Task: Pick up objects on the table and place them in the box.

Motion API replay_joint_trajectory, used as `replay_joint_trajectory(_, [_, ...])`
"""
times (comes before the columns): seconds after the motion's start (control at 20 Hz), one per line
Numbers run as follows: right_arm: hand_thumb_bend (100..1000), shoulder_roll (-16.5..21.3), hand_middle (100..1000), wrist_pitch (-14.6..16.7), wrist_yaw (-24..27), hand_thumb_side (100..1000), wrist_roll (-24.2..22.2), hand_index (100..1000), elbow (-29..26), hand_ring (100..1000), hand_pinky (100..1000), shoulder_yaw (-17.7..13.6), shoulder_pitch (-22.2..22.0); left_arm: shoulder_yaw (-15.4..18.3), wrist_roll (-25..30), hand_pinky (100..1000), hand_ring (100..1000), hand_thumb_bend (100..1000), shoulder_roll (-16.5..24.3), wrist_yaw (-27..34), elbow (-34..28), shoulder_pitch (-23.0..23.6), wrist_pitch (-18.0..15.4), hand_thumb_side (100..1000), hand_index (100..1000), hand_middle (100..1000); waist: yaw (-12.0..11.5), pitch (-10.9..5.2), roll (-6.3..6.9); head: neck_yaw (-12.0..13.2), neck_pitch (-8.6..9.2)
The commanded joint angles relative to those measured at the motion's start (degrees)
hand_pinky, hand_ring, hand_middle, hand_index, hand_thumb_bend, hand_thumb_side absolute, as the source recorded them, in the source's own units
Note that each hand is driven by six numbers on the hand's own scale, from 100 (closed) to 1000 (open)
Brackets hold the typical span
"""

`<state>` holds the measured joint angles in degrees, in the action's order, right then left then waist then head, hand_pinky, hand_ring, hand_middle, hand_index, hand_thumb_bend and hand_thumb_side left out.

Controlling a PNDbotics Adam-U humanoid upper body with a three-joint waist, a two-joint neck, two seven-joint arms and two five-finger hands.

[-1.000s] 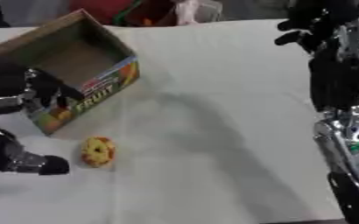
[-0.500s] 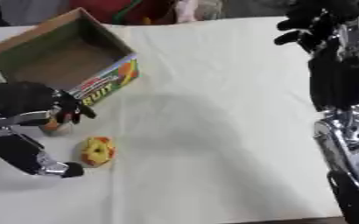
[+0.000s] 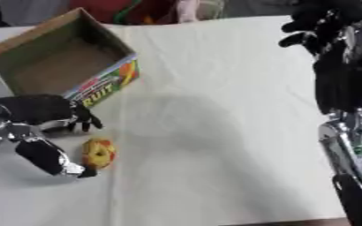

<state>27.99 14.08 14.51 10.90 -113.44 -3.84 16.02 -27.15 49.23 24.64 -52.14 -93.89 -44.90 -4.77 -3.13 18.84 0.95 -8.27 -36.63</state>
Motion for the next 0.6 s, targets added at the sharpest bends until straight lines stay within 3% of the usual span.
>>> replay_joint_trajectory(0.05, [100,0.76,605,-0.04,0.16,919,-0.03,807,-1.15,629,540,-0.19,0.25,-0.23,-0.93,482,591,556,0.00,-1.80,1.11,-0.69,-0.83,703,853,649,0.16,-0.88,-0.02,0.29,0.58])
replay_joint_trajectory(0.35, [100,0.57,606,-0.05,0.25,921,-0.10,808,-1.15,630,541,-0.22,0.32,-0.86,-2.37,458,583,521,-0.88,-3.83,3.35,-0.54,-2.16,662,824,636,0.34,-0.77,-0.12,0.56,0.68])
replay_joint_trajectory(0.6, [100,0.43,604,-0.11,0.27,924,0.04,809,-1.15,631,542,-0.33,0.23,-1.11,-4.48,358,516,438,-1.35,-3.41,3.66,-0.59,-2.55,593,710,558,0.38,-0.75,-0.11,0.56,0.52])
